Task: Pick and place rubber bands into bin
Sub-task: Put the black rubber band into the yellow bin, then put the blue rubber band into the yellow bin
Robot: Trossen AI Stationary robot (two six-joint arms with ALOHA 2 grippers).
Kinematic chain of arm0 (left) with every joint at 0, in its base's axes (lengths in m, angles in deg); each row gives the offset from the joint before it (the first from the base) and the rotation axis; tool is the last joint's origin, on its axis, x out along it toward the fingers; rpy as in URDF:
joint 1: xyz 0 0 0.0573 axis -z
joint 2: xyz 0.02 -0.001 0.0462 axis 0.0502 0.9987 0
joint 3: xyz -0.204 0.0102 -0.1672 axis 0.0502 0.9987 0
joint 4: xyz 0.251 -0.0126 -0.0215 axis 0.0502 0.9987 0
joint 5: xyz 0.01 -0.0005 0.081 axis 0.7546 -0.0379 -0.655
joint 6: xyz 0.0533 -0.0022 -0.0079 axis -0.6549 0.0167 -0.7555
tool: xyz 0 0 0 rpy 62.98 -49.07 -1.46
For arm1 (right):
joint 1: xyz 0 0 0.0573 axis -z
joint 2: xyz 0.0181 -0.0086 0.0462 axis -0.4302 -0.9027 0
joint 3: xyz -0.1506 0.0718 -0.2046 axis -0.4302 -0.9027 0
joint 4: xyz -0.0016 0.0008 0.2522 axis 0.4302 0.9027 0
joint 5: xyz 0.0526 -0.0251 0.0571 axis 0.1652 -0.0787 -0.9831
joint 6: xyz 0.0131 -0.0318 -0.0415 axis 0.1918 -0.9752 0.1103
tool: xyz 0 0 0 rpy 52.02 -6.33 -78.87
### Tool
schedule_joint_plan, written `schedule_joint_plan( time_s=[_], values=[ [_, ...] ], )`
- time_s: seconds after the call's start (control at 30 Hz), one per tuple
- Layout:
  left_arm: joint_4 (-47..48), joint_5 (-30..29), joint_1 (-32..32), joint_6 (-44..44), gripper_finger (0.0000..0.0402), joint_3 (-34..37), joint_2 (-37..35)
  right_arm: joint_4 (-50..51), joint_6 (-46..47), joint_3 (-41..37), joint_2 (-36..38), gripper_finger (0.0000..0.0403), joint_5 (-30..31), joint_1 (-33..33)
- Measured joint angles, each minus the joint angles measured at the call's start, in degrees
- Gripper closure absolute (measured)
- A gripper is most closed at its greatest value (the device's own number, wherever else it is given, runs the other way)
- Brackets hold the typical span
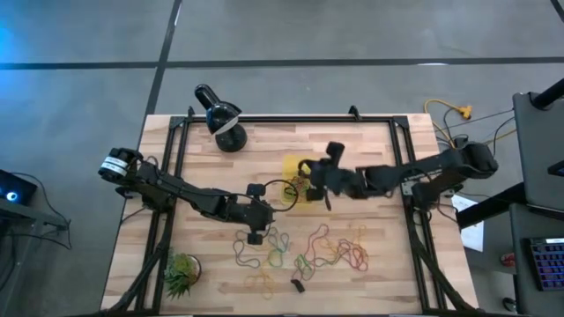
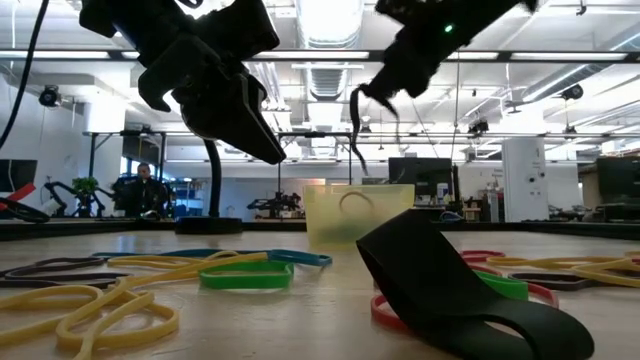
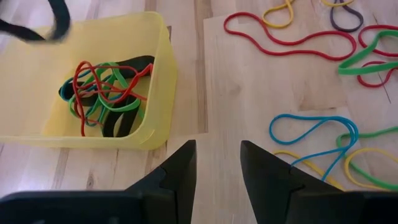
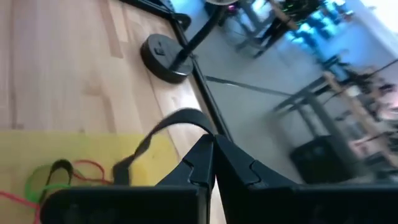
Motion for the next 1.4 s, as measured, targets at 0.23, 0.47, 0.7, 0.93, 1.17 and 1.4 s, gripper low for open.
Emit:
schedule_joint_plan(
  time_s=[0.23, 0.47, 0.7, 0.93, 1.17, 1.4],
  values=[
    [0.02, -0.01, 0.0, -0.96, 0.0292, 0.24, -0.02, -2.78, 0.23, -0.02, -3.38, 0.0394, -10.87, 7.82],
    [-0.03, -0.01, 0.0, -0.98, 0.0292, 0.76, -0.02, -4.4, 0.51, 0.0, -9.85, 0.0394, -15.52, 9.93],
    [-0.09, 0.0, 0.0, -0.98, 0.0292, 0.76, -0.02, -4.02, 1.79, 0.0, -13.48, 0.0377, -23.48, 10.18],
    [-0.11, 0.01, 0.0, -0.98, 0.0292, 0.83, -0.02, -2.3, 3.1, 0.02, -11.48, 0.0313, -24.27, 10.21],
    [-0.09, 0.01, 0.0, -0.98, 0.0292, 0.83, -0.04, 4.16, 5.25, 0.02, -8.1, 0.027, -26.25, 10.16],
    [4.79, 4.32, 0.28, 2.19, 0.0292, 0.89, -0.07, 10.93, 9.08, 0.02, -3.33, 0.0255, -35.43, 8.78]
  ],
)
